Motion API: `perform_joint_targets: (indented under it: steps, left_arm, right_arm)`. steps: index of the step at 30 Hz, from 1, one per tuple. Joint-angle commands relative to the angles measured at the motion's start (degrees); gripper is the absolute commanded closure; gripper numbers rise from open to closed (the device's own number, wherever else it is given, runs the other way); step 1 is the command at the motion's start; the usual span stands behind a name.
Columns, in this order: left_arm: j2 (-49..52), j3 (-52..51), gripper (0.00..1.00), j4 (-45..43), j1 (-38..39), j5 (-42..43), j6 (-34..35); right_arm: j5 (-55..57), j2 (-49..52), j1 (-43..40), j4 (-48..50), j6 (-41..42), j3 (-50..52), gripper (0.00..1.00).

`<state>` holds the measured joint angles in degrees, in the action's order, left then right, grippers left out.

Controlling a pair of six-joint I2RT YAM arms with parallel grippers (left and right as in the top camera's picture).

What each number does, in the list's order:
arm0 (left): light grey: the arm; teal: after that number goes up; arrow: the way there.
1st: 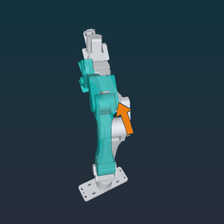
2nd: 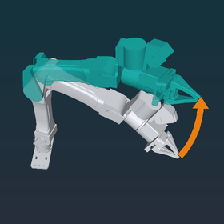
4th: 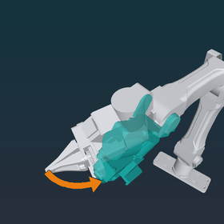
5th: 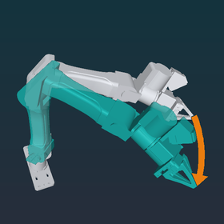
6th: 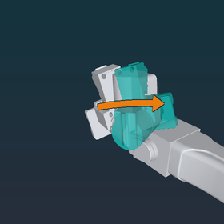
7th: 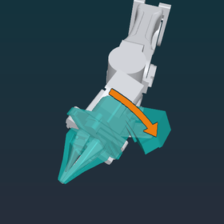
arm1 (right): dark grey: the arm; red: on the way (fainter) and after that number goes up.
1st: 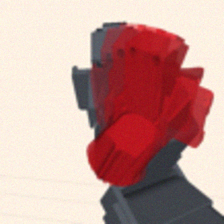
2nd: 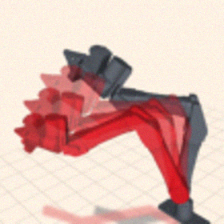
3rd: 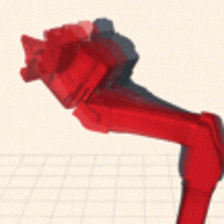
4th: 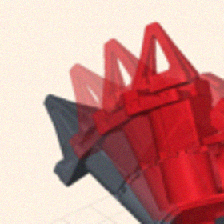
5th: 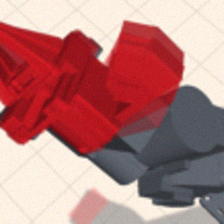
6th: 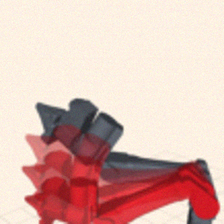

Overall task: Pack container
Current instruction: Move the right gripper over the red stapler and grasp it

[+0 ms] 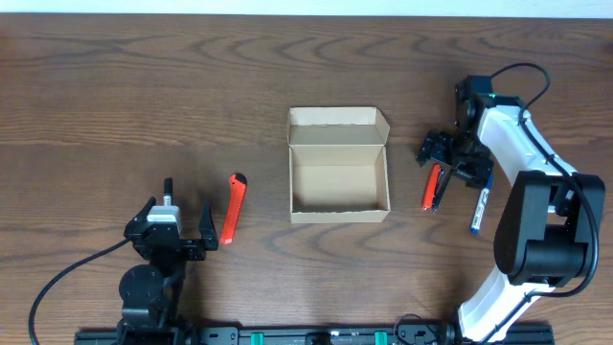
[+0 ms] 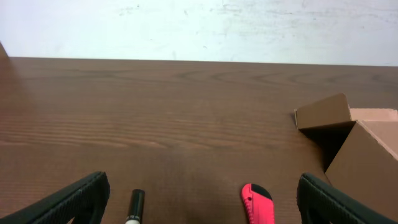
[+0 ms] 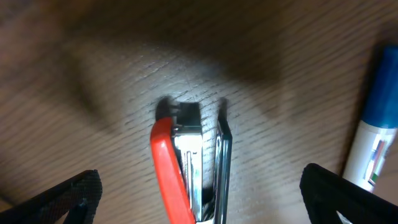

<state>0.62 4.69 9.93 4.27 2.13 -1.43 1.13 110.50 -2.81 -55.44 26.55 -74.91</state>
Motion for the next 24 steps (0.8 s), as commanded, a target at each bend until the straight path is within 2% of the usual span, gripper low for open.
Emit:
perform_joint_targets:
  steps: [1,12,16,17,19,22,24]
  left_arm:
    - [-0.31,-1.75,0.05,0.48,-0.22,-0.63,0.61]
    - [-0.31,-1.75,0.05,0.48,-0.22,-0.63,0.61]
    - [-0.31,-1.75,0.05,0.48,-0.24,-0.63,0.61]
    - [-0.31,-1.75,0.05,0.48,-0.22,-0.63,0.61]
    - [-0.31,-1.75,0.05,0.48,-0.22,-0.63,0.61]
    - [-0.31,-1.75,0.05,0.48,-0.22,-0.63,0.61]
    - [-0.31,-1.75,0.05,0.48,-0.22,-0.63,0.61]
  right_arm:
    - [0.55,0.37,1.57,1.97,-0.02,4.24,0.01]
    - [-0.15,0.33,5.64,10.1,0.22,13.51,0.01]
    - [-0.57,0.33,5.86,12.55,0.2,15.5,0.09]
    - [-0.57,0.33,5.86,12.9,0.22,15.87,0.12]
    - [-0.55,0.33,5.86,13.11,0.22,16.2,0.25]
    - [-0.57,0.33,5.86,13.25,0.22,16.22,0.34]
    - [-0.55,0.35,5.86,13.27,0.22,16.22,0.48]
